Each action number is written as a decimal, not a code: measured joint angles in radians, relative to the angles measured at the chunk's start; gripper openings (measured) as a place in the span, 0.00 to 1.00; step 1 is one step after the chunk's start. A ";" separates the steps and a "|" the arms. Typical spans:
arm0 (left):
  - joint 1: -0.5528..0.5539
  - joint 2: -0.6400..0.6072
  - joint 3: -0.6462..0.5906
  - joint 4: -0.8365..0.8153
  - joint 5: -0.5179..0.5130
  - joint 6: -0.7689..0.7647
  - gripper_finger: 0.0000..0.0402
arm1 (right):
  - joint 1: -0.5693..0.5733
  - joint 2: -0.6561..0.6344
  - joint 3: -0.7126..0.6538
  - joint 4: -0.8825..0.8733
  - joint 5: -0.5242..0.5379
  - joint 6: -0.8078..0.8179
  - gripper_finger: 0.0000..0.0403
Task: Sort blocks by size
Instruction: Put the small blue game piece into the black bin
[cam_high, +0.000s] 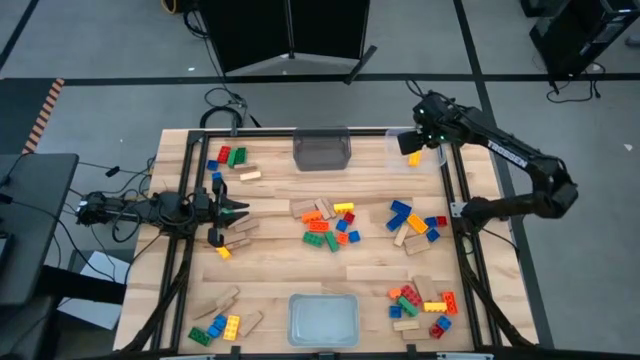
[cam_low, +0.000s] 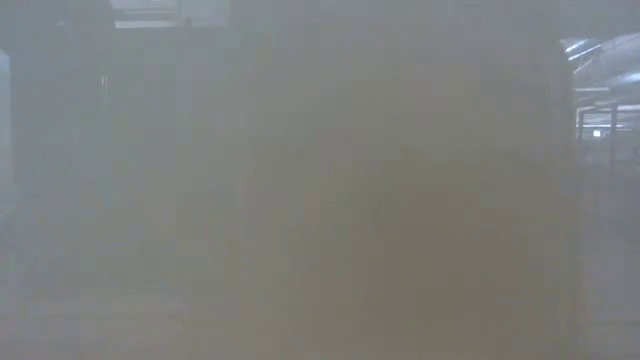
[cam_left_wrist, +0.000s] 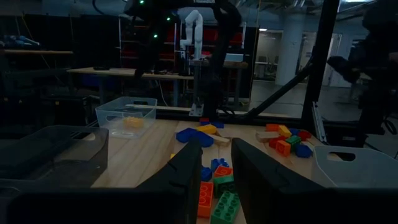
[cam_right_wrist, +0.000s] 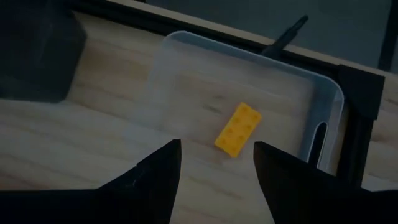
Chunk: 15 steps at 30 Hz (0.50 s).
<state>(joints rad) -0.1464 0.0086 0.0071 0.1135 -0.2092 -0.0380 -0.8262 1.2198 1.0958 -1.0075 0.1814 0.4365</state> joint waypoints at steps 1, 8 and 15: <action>0.000 0.000 0.000 0.000 0.000 0.000 0.24 | 0.008 -0.009 0.000 -0.006 0.000 0.011 0.54; 0.000 0.000 0.000 0.000 0.000 0.000 0.24 | 0.082 -0.046 0.000 -0.095 0.000 0.048 0.54; 0.000 0.000 0.000 0.000 0.000 0.000 0.24 | 0.251 -0.088 0.000 -0.179 -0.004 0.133 0.54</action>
<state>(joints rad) -0.1466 0.0086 0.0068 0.1135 -0.2092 -0.0380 -0.5750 1.1321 1.0954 -1.1860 0.1774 0.5692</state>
